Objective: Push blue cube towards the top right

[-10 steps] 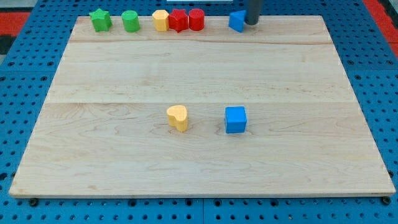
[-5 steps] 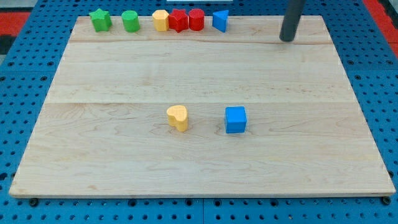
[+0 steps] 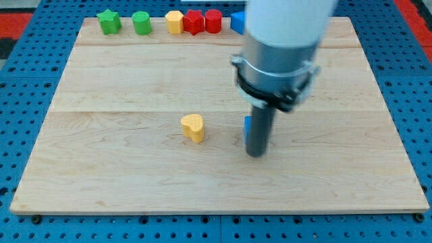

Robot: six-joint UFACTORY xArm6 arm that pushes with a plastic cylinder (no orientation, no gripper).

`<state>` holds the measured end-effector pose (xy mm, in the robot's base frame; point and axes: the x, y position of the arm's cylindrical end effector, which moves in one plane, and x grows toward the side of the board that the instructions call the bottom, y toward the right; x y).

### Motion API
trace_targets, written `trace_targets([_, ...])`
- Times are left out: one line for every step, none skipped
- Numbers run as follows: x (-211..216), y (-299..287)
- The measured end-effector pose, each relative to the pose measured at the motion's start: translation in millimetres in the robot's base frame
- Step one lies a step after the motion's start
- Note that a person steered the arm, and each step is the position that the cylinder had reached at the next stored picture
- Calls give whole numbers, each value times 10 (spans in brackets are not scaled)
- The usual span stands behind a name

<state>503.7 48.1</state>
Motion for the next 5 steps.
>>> trace_targets([-536, 283])
trace_targets([-793, 433])
trace_targets([-991, 433])
trace_targets([-991, 433])
trace_targets([-1061, 433])
